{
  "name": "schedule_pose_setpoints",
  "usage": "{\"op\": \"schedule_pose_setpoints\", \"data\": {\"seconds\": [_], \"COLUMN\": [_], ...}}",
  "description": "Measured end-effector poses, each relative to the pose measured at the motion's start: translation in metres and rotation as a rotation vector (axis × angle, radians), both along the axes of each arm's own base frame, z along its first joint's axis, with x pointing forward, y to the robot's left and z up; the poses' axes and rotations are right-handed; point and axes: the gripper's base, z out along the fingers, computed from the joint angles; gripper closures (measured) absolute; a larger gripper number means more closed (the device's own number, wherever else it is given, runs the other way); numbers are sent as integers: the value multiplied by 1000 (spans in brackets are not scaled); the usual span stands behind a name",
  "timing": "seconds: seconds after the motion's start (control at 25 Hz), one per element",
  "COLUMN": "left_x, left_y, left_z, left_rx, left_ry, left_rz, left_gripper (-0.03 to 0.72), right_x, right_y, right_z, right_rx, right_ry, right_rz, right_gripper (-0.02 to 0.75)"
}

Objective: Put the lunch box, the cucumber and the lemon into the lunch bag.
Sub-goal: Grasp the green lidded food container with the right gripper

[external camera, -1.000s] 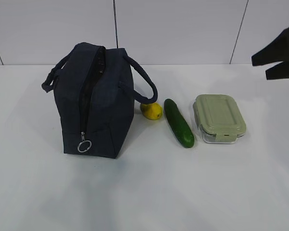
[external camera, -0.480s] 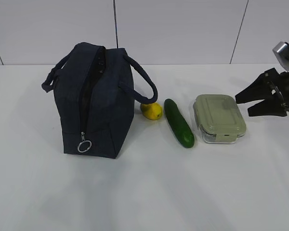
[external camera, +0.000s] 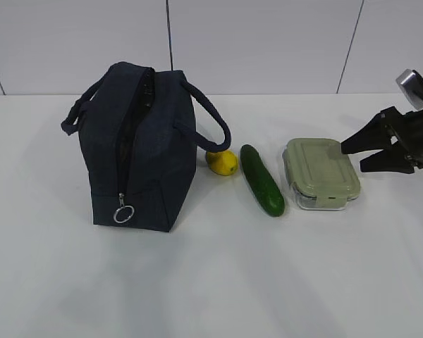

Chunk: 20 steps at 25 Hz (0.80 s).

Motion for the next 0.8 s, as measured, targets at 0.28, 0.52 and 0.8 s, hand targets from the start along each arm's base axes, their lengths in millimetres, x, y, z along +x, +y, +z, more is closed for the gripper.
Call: {"op": "schedule_pose_setpoints", "data": {"seconds": [0.28, 0.52, 0.8], "left_x": [0, 0, 0], "left_y": [0, 0, 0], "left_z": [0, 0, 0], "left_rx": [0, 0, 0], "left_ry": [0, 0, 0], "left_rz": [0, 0, 0], "left_gripper": [318, 318, 318], "right_x": [4, 7, 9], "right_y": [-3, -2, -2], "right_z": [-1, -4, -24], "right_rx": [-32, 5, 26], "right_ry": [-22, -43, 3], "right_rz": [-39, -60, -63], "right_gripper": [178, 178, 178]}}
